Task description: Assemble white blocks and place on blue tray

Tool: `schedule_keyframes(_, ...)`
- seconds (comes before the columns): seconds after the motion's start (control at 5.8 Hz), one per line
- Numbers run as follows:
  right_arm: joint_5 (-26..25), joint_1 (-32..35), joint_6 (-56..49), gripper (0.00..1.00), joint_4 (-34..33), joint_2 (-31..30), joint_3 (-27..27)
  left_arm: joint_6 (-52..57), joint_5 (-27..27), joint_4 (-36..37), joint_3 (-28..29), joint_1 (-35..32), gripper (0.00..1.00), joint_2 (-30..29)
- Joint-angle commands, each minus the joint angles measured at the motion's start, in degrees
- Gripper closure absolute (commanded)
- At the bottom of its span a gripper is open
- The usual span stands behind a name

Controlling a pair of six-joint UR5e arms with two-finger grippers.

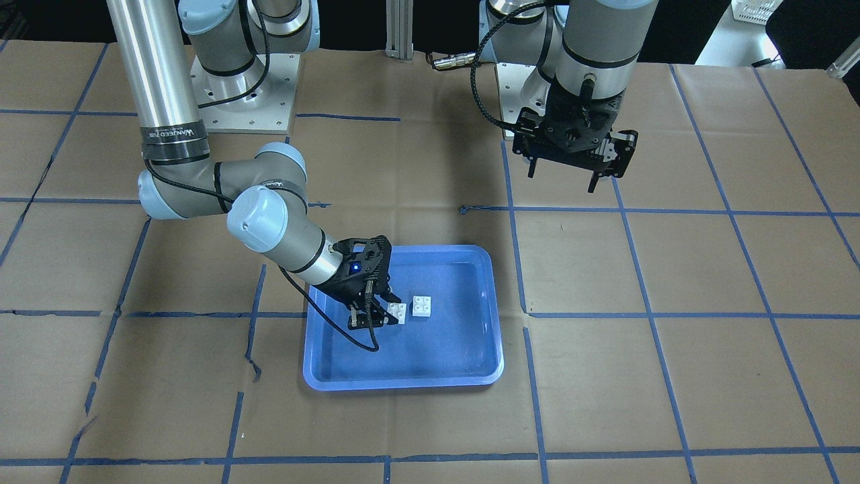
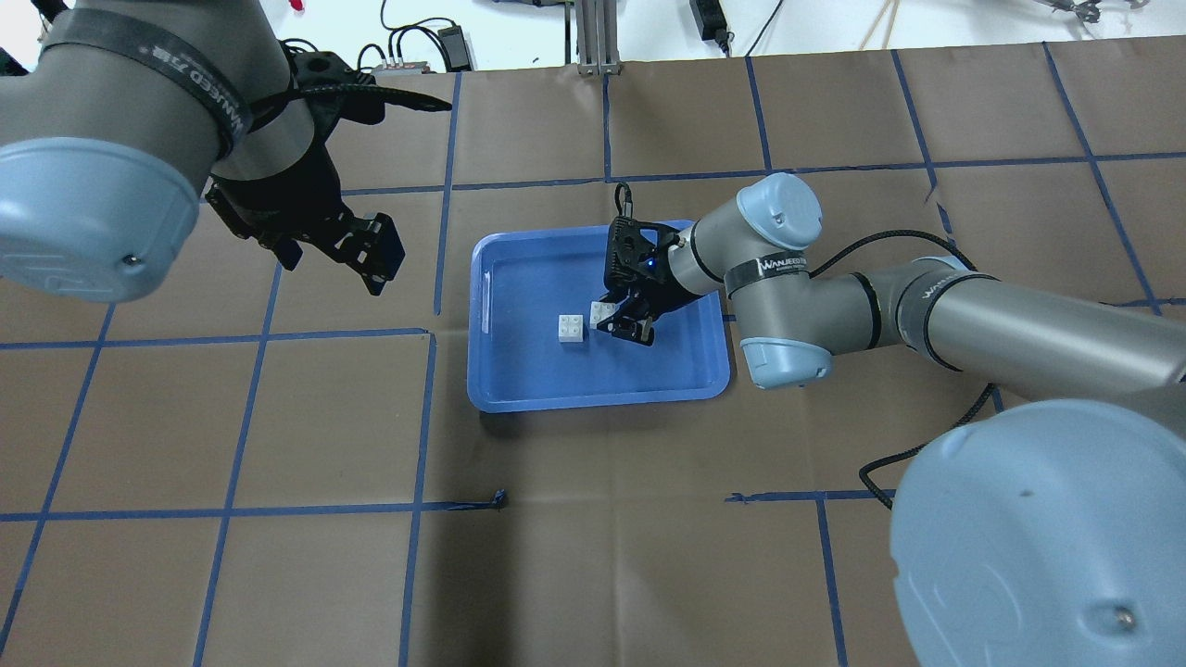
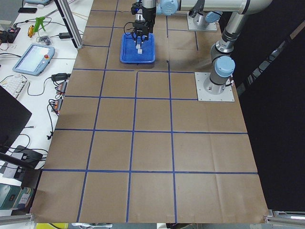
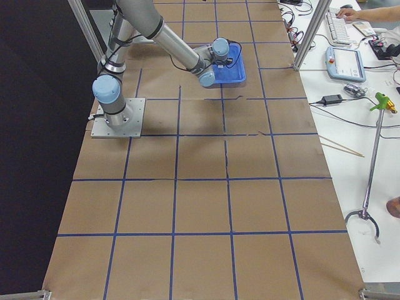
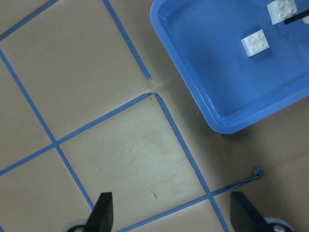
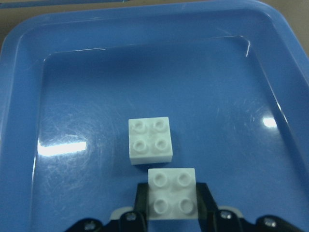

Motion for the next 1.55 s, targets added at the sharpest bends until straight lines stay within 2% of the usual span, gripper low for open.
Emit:
schedule_keyframes(0.0,0.1,0.1,0.2,0.74,-1.4,0.0,1.0,-7.2,-3.2,-6.1,5.3,0.6,0.03,-1.5)
schedule_keyframes(0.34,0.2,0.2,0.3,0.74,-1.4,0.0,1.1,-6.7,-3.9,-5.1,4.4,1.3,0.01,-0.8)
schedule_keyframes(0.69,0.4,1.1,0.4,0.74,-1.6,0.0,1.0,-2.9,-5.3,0.1,3.7,1.5,0.01,-1.1)
schedule_keyframes(0.86,0.4,1.1,0.4,0.74,-1.6,0.1,1.1,-3.6,-11.0,0.2,2.9,1.7,0.01,-0.1)
schedule_keyframes(1.21,0.4,1.1,0.4,0.74,-1.5,0.2,1.1,-3.1,-10.5,0.2,2.5,6.1,0.01,-0.2)
schedule_keyframes(1.38,0.4,1.1,0.5,0.74,-1.4,0.2,1.2,-3.1,-10.2,0.2,2.7,6.2,0.01,0.1)
